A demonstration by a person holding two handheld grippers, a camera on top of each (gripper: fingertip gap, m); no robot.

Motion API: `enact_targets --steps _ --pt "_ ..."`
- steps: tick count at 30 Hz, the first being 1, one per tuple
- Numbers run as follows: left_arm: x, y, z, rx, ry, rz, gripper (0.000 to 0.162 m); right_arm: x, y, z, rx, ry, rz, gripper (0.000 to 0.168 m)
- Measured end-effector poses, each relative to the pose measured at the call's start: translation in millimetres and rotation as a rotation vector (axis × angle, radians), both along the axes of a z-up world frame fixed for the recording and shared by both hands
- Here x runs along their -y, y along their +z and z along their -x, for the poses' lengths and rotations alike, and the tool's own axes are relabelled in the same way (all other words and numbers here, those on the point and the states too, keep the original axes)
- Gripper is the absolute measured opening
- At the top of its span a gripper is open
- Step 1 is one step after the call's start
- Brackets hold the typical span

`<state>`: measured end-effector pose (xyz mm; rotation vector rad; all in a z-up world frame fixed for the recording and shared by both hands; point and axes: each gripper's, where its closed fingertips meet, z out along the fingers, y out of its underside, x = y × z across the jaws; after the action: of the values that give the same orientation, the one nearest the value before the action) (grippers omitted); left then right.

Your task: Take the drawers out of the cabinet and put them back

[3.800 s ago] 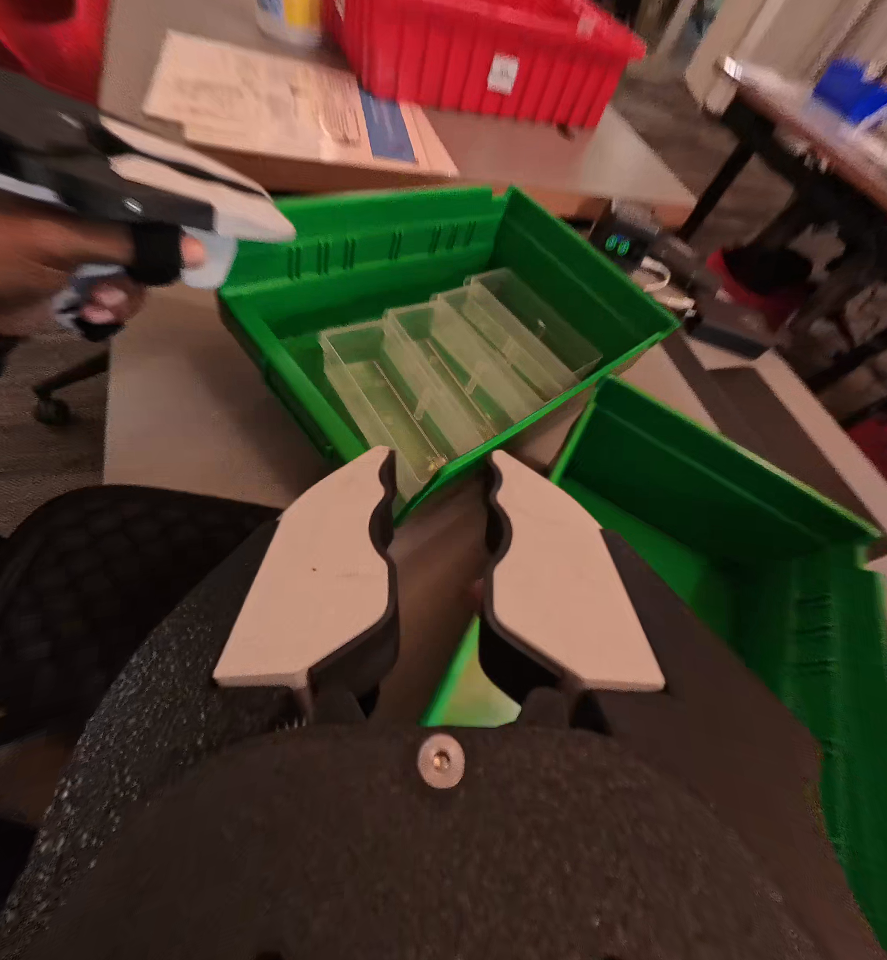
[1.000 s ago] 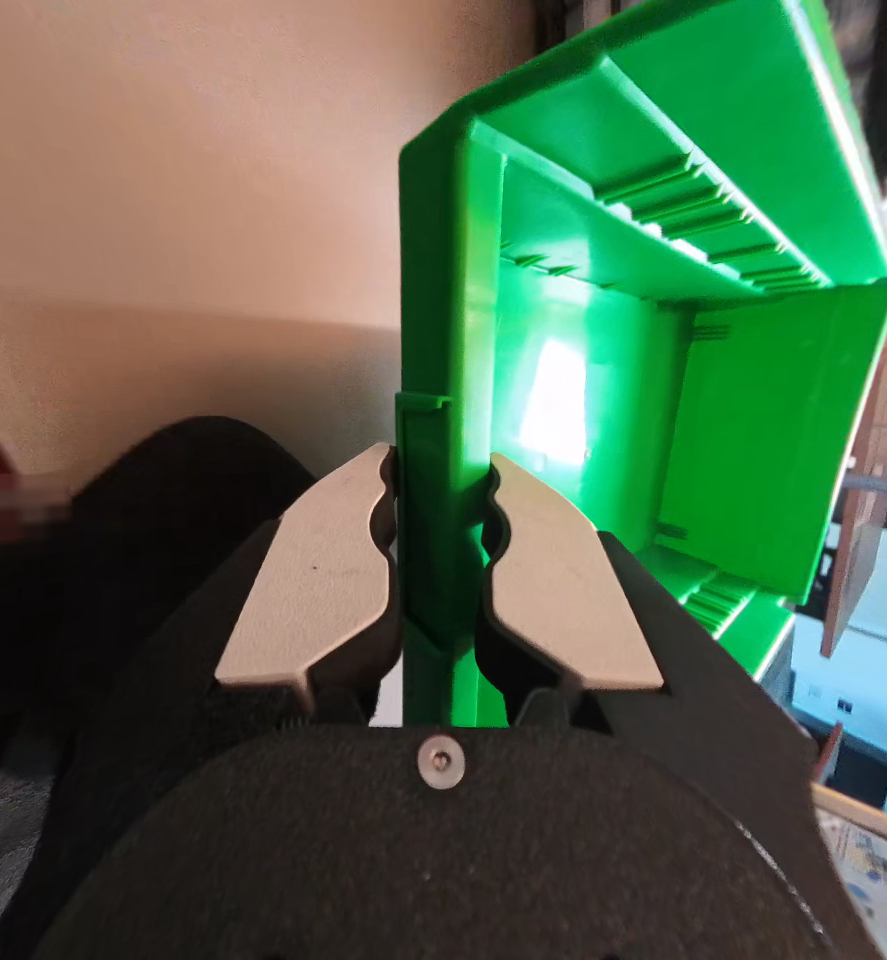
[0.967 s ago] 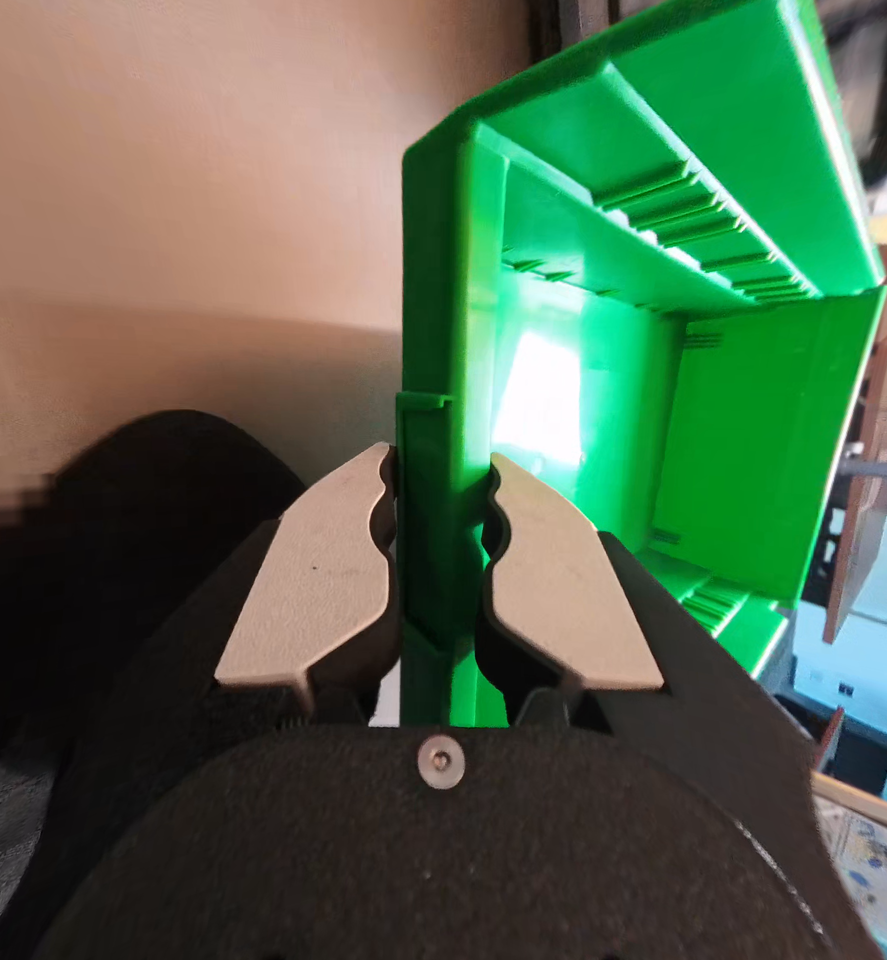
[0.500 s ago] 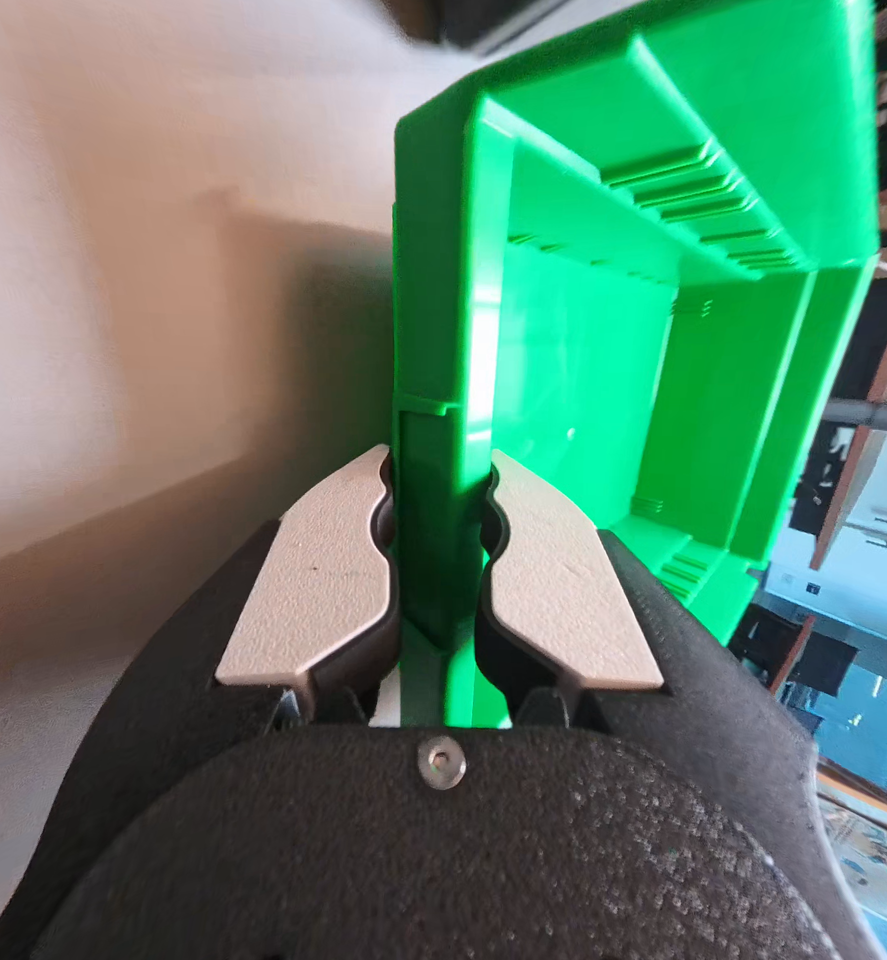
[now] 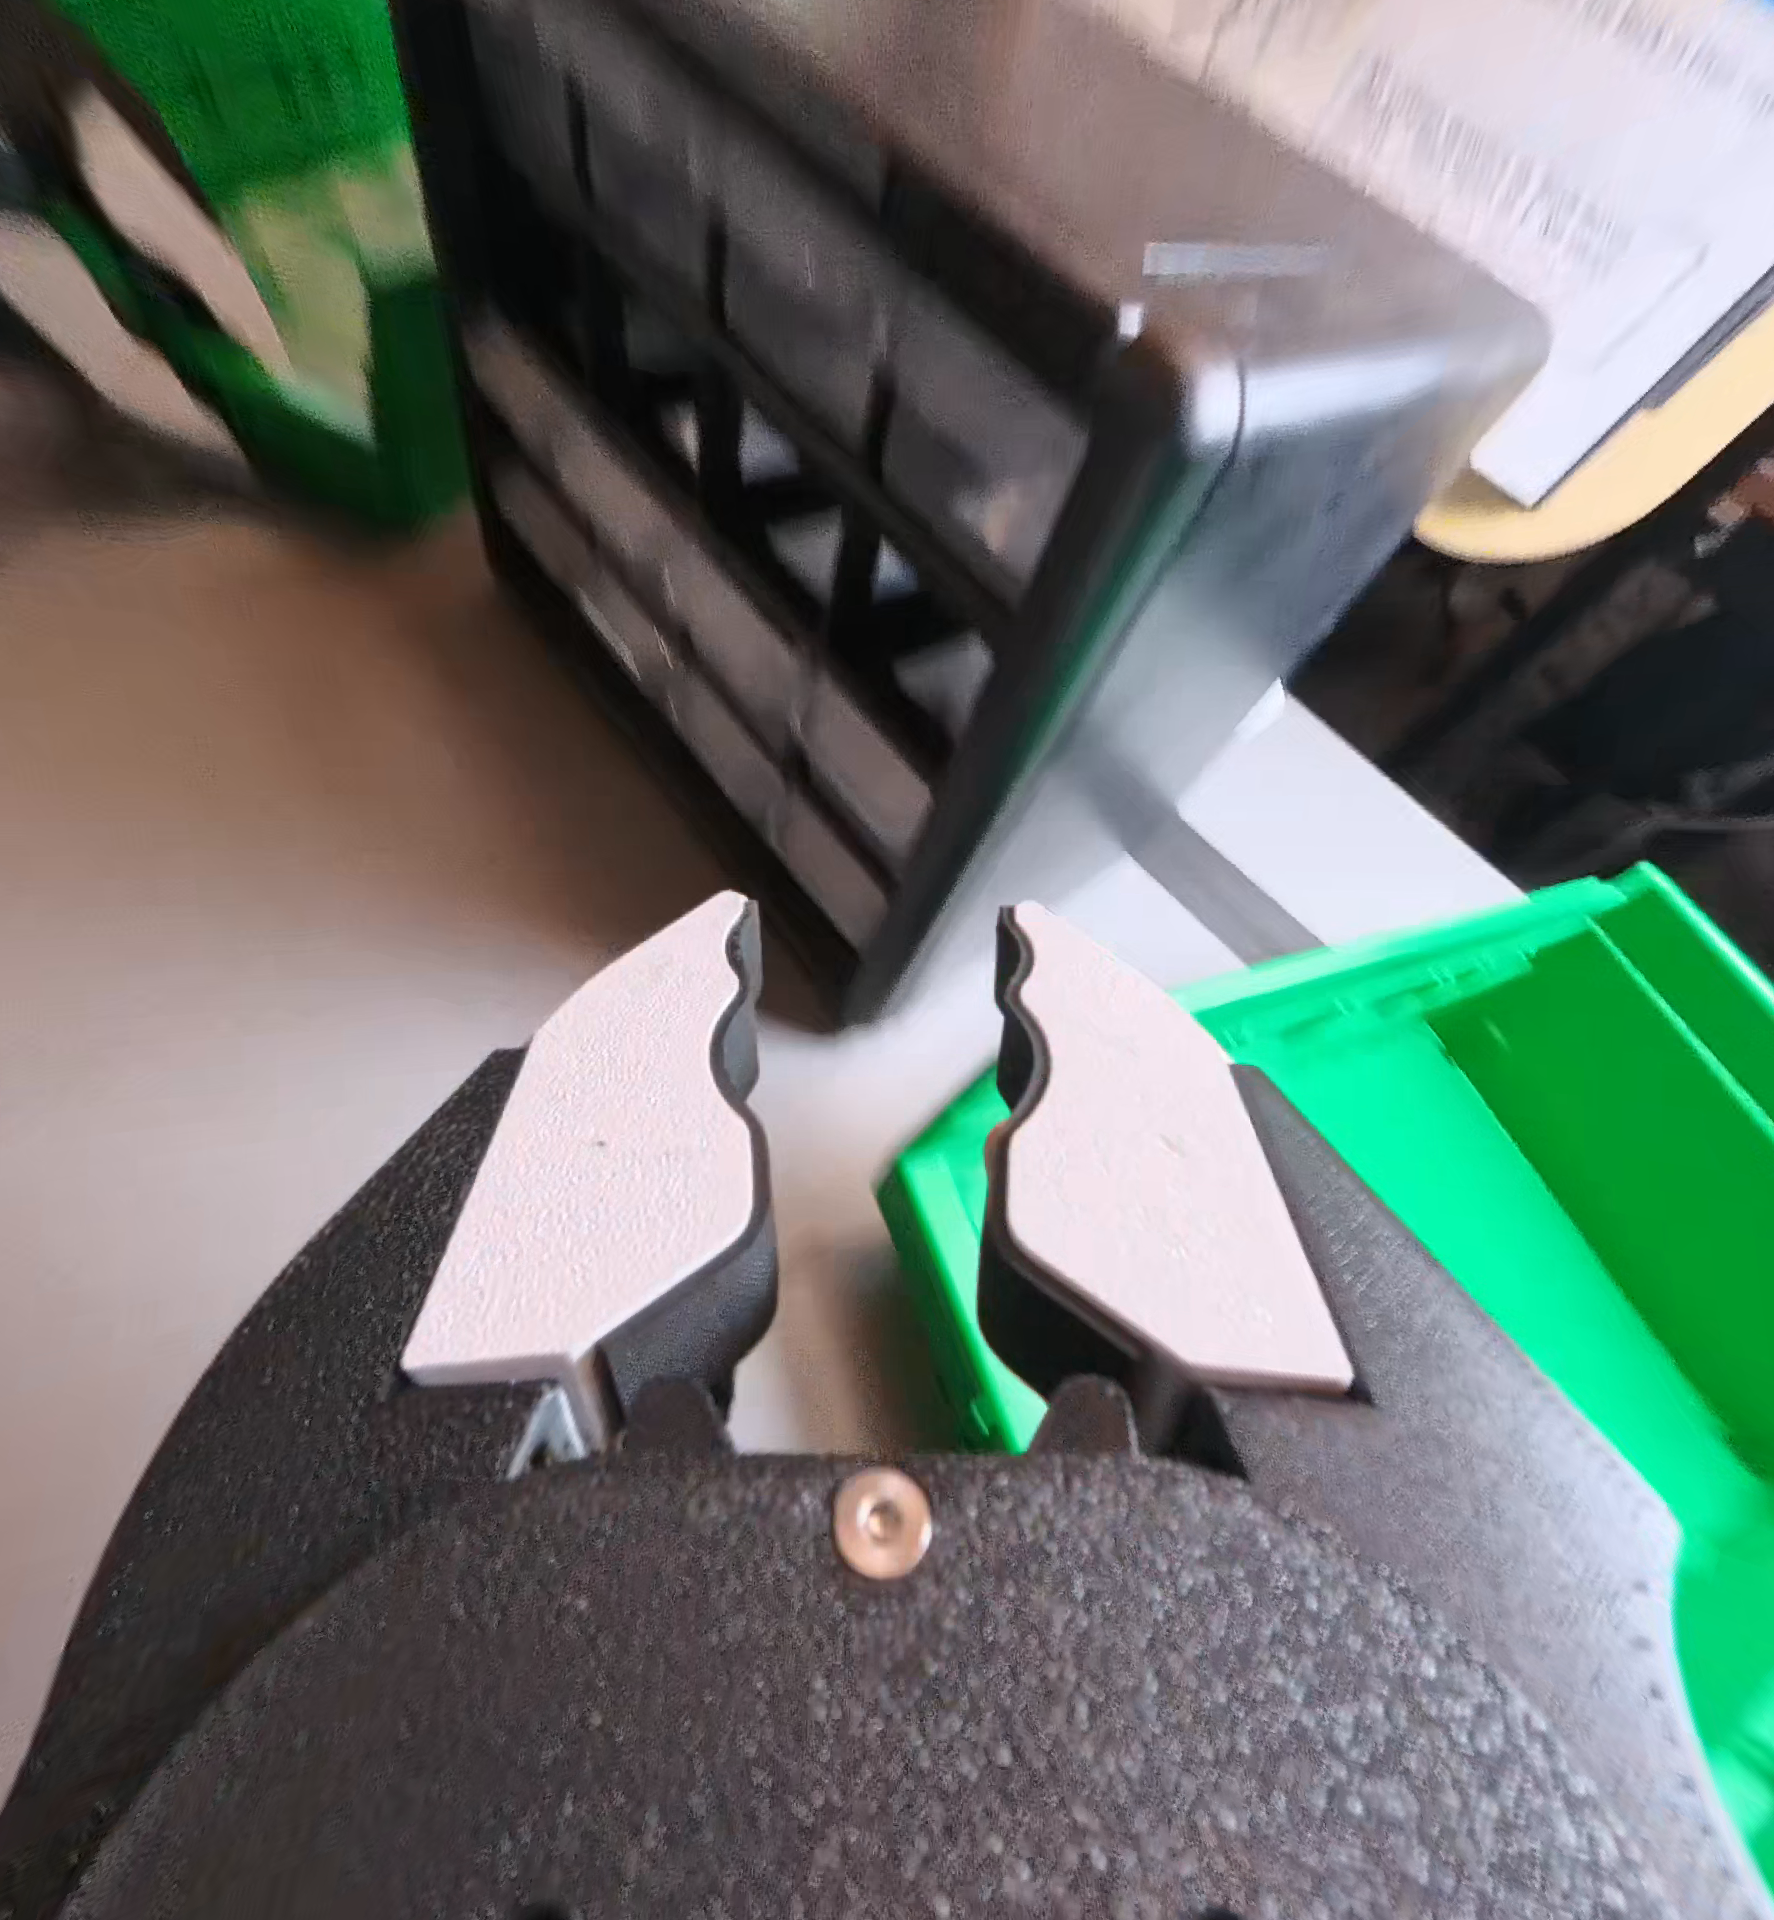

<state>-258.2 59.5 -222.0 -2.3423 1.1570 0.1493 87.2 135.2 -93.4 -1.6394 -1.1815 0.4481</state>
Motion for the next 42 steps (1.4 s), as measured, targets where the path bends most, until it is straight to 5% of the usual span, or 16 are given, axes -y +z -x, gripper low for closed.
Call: enact_targets --steps 5,12,18,26,33,38,42 --pt "-0.4 0.7 0.1 -0.036 0.004 -0.024 0.028 25.7 -21.3 58.5 -0.336 0.111 0.117 0.039" --pt "0.6 29.8 -4.3 0.132 0.058 -0.044 0.034 46.0 -42.0 96.8 -0.336 0.208 0.115 0.039" --pt "-29.4 89.9 33.6 0.236 0.279 -0.370 0.030 40.4 -35.9 84.8 -0.374 0.166 0.086 0.043" --pt "-33.5 86.3 76.1 0.069 0.499 -0.393 0.025 41.6 -28.5 80.4 -0.366 0.131 0.045 0.055" --pt "-28.9 81.5 85.5 -0.002 0.497 -0.277 0.013 56.1 -44.4 92.5 -0.282 0.191 0.030 0.053" --pt "-9.2 54.1 96.7 -0.304 0.209 0.023 0.015 60.2 -53.5 93.9 -0.246 0.208 0.039 0.052" --pt "5.0 44.5 99.2 -0.366 0.069 0.205 0.023 59.5 -51.0 93.8 -0.260 0.217 0.044 0.050"
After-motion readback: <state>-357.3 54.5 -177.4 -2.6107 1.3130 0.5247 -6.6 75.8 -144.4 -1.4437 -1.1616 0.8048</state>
